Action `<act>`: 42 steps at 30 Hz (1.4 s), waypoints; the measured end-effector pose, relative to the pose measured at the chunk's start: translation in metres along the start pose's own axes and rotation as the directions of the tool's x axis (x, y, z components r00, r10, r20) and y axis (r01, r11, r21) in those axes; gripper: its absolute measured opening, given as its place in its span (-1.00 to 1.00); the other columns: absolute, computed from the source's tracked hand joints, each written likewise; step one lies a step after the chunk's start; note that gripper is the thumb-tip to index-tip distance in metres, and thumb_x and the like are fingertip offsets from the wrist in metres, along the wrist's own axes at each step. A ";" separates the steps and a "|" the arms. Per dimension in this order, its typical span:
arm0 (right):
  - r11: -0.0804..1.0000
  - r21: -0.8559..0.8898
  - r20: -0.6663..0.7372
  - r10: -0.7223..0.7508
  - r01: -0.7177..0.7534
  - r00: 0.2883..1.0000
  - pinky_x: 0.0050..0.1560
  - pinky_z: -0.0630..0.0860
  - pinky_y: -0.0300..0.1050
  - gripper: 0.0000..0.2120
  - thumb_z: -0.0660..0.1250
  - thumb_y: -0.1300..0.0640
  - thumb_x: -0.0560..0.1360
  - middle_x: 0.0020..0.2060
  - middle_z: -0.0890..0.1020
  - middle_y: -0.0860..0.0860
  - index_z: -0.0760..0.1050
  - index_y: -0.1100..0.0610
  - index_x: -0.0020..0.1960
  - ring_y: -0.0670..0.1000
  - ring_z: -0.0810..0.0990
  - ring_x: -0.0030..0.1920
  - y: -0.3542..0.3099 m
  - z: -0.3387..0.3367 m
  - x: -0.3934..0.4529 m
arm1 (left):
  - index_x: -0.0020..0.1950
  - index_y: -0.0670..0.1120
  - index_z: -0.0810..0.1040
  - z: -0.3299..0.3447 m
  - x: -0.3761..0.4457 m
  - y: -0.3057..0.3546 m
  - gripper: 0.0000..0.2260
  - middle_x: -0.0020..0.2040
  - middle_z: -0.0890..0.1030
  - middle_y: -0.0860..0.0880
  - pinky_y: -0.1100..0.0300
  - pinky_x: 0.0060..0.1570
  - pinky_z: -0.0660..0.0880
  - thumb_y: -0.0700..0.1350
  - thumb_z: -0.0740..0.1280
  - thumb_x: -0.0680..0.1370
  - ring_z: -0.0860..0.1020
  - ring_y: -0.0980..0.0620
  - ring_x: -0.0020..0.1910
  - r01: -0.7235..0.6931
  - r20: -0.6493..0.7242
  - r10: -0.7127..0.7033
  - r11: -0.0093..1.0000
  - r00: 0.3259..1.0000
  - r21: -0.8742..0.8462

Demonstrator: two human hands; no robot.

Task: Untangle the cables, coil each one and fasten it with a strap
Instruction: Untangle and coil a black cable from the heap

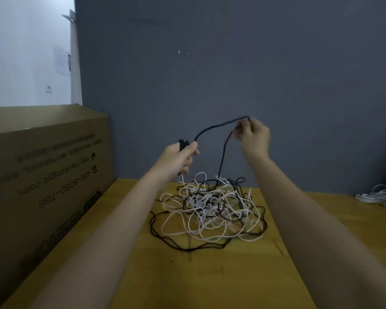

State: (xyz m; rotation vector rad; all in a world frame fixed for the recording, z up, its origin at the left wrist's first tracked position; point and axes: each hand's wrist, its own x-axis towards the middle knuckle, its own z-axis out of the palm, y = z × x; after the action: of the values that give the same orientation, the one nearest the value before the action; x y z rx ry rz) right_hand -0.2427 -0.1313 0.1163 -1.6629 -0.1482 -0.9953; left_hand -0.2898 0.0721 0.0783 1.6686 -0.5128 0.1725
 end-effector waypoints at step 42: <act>0.832 -0.311 0.546 -0.238 0.459 0.803 -0.19 0.39 -0.33 -0.53 0.36 -0.23 0.38 -0.10 0.50 -0.18 0.55 0.09 0.11 -0.24 0.43 -0.14 0.094 -0.036 -0.213 | -0.11 -0.14 0.34 0.048 -0.093 -0.133 -0.58 -0.38 0.48 -0.02 0.14 -0.30 0.42 0.20 0.01 0.62 0.43 -0.02 -0.39 0.249 0.408 -0.339 0.933 0.848 0.258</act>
State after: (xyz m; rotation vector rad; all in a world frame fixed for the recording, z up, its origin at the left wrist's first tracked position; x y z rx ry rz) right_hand -0.3433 -0.1128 -0.0962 -2.3470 -0.6468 -0.8988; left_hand -0.3244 0.0577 -0.0870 1.9686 -0.5841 -0.4147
